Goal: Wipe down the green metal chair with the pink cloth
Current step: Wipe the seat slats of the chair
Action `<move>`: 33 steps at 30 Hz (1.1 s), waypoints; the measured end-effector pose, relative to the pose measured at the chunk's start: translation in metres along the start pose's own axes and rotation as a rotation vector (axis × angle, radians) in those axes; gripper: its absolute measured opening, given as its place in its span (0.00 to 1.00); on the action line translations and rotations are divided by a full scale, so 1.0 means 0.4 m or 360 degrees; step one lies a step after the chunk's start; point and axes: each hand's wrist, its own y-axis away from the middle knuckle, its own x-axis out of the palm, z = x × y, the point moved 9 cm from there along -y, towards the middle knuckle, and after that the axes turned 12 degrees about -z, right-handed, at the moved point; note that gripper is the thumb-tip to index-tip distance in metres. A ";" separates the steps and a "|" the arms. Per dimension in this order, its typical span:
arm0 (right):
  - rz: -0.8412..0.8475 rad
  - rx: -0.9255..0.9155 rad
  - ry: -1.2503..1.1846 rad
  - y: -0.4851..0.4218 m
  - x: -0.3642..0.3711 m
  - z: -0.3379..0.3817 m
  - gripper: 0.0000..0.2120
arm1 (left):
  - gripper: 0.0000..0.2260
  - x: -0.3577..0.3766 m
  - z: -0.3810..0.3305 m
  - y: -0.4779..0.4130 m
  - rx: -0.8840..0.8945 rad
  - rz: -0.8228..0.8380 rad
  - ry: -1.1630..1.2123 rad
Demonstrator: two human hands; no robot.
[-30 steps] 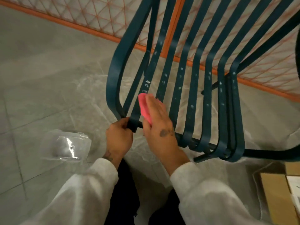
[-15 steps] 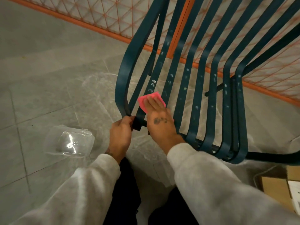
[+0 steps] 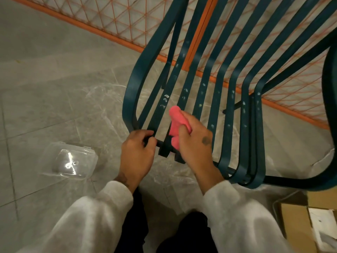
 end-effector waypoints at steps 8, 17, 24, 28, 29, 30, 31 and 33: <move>0.0291 -0.0598 0.0530 0.195 0.125 -0.082 0.27 | 0.11 0.057 -0.032 0.023 -0.0065 0.0302 0.0328; 0.0451 -0.0285 0.0411 0.026 0.154 -0.108 0.24 | 0.16 0.131 0.015 0.053 -0.0451 0.0525 0.0562; 0.0452 -0.0186 0.0107 0.151 0.052 -0.079 0.21 | 0.20 0.122 0.029 0.043 -0.0418 0.0461 0.0618; 0.0276 0.0497 -0.0151 0.068 -0.072 -0.152 0.14 | 0.12 0.122 0.006 0.054 -0.0383 0.0454 0.0522; 0.0162 0.0466 -0.0137 0.031 -0.096 -0.157 0.16 | 0.12 0.125 -0.005 0.058 -0.0356 0.0457 0.0472; 0.0110 0.0342 -0.0085 -0.003 -0.103 -0.145 0.18 | 0.14 0.127 -0.010 0.061 -0.0328 0.0462 0.0409; 0.0129 0.0249 -0.0030 -0.025 -0.099 -0.140 0.20 | 0.16 0.128 -0.017 0.065 -0.0299 0.0471 0.0351; 0.0353 0.0127 0.0224 -0.037 -0.045 -0.171 0.25 | 0.18 0.131 -0.038 0.074 -0.0165 0.0504 0.0249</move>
